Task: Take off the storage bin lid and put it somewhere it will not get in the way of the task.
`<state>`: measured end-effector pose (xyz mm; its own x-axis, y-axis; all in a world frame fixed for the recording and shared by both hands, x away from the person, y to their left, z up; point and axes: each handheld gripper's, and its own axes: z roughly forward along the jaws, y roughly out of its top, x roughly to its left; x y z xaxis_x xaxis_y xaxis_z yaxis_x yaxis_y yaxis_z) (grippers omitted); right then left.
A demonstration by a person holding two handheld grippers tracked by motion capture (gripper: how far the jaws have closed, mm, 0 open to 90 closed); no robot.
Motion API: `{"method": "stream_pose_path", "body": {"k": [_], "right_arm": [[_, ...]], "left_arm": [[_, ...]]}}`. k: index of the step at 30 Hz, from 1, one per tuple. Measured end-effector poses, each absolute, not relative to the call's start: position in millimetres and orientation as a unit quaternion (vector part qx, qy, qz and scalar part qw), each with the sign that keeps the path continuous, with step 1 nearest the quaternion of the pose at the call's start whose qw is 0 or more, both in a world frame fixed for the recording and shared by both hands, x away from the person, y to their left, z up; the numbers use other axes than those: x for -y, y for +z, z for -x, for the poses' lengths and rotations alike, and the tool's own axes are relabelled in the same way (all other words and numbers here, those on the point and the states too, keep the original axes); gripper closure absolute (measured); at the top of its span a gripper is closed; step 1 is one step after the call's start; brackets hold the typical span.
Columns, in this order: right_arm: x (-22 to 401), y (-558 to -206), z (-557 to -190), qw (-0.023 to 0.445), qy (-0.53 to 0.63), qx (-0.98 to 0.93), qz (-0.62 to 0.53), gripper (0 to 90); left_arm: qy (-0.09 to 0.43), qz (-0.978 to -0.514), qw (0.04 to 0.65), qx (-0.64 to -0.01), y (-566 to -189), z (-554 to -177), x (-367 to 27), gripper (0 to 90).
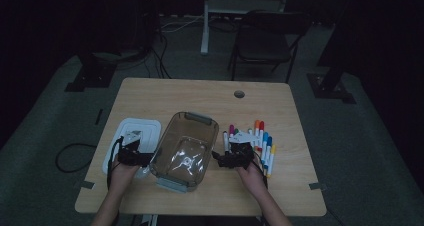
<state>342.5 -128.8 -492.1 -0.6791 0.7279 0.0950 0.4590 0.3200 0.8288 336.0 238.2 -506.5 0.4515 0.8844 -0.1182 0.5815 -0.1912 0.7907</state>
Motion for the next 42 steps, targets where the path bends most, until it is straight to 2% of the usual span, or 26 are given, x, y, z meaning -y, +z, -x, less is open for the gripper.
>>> {"method": "stream_pose_path", "body": {"k": [29, 37, 42], "right_arm": [[151, -487, -357, 0.159, 0.442, -0.798, -0.378, 13.4], [162, -485, -353, 0.196, 0.436, -0.790, -0.384, 13.4], [176, -485, -348, 0.251, 0.422, -0.777, -0.393, 12.9]], "left_arm": [[0.165, -0.767, 0.401, -0.473, -510, -331, -207, 0.5], [0.142, -0.784, 0.406, -0.448, -513, -325, -208, 0.6], [0.124, -0.804, 0.400, -0.422, -518, -317, -209, 0.6]]}}
